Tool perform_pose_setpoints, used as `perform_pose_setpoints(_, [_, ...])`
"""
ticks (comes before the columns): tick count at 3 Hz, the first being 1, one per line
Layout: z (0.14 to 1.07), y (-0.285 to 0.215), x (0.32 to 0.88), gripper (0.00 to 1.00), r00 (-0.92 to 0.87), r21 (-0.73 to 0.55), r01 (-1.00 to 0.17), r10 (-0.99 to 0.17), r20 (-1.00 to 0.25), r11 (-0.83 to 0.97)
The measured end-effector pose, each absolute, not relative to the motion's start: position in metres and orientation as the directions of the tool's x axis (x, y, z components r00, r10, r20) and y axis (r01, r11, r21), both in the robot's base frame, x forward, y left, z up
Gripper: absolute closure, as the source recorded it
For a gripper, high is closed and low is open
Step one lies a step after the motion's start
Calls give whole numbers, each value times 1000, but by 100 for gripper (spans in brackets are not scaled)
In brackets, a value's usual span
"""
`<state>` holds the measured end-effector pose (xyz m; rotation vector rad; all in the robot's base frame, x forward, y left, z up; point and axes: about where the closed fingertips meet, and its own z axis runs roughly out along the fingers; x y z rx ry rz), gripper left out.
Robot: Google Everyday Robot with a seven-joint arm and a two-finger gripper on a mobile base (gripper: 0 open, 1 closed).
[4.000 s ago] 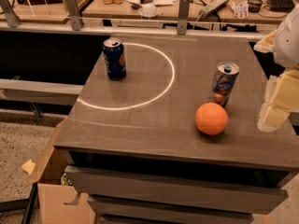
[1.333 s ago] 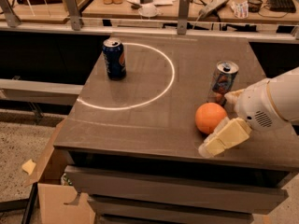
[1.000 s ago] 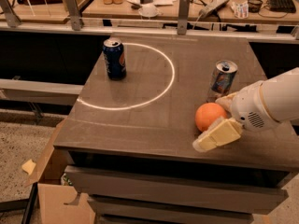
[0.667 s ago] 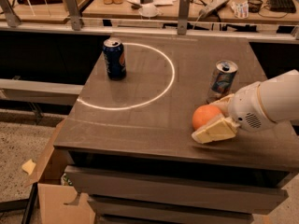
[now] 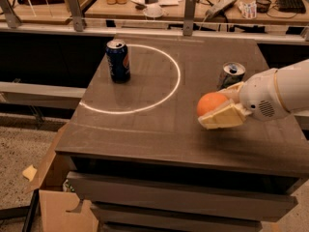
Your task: Move orange near pepsi can
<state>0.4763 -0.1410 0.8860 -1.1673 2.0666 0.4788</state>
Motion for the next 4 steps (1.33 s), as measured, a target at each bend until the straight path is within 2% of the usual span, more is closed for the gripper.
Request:
perform_pose_setpoints(1, [918, -133, 490, 100, -361, -12, -808, -510, -780, 590])
perform_pose_setpoints(4, [932, -121, 504, 100, -348, -22, -789, -475, -808, 614])
